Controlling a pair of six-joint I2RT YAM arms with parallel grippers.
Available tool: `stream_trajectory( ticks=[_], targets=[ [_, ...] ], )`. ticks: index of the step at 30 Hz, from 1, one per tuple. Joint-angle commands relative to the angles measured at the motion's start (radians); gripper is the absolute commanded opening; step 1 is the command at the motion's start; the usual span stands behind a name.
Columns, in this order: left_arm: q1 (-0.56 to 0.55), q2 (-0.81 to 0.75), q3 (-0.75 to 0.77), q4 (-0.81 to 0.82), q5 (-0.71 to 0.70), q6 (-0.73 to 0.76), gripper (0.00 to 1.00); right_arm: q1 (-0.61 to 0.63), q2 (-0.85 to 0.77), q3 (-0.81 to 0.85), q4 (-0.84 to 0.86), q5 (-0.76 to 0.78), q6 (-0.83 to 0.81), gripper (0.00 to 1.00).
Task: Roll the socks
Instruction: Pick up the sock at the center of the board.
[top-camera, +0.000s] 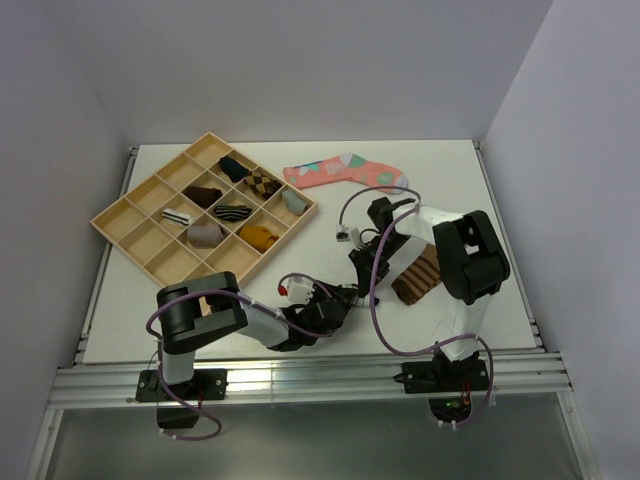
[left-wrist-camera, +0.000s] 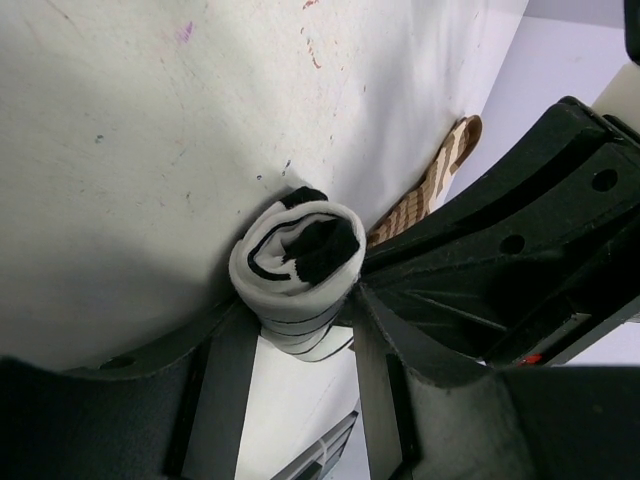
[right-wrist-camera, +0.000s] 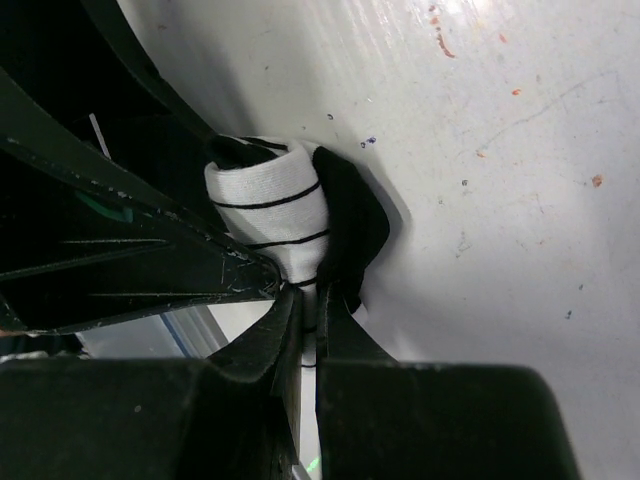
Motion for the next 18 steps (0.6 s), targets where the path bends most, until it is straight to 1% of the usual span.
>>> stream_trajectory(
  ticks=[1, 3, 7, 12, 13, 16, 18],
  targets=[
    [0.012, 0.047, 0.012, -0.17, -0.045, -0.07, 0.48, 0.02, 0.031, -0.01, -0.116, -0.046, -0.113, 0.0],
    [0.012, 0.049, 0.01, -0.177, -0.048, -0.073, 0.49, 0.018, 0.034, 0.007, -0.149, -0.069, -0.156, 0.0],
    [0.015, 0.05, 0.004, -0.176, -0.06, -0.072, 0.5, 0.018, 0.074, 0.047, -0.286, -0.109, -0.251, 0.0],
    [0.023, 0.07, 0.024, -0.177, -0.049, -0.05, 0.5, 0.018, 0.109, 0.075, -0.365, -0.13, -0.34, 0.0],
    [0.024, 0.075, 0.028, -0.183, -0.048, -0.056, 0.5, 0.018, 0.119, 0.081, -0.406, -0.136, -0.363, 0.0],
    [0.024, 0.089, 0.018, -0.17, -0.038, -0.078, 0.49, 0.018, 0.126, 0.089, -0.439, -0.155, -0.408, 0.0],
    [0.024, 0.095, 0.012, -0.166, -0.035, -0.092, 0.46, 0.018, 0.123, 0.081, -0.431, -0.155, -0.412, 0.0]
  ],
)
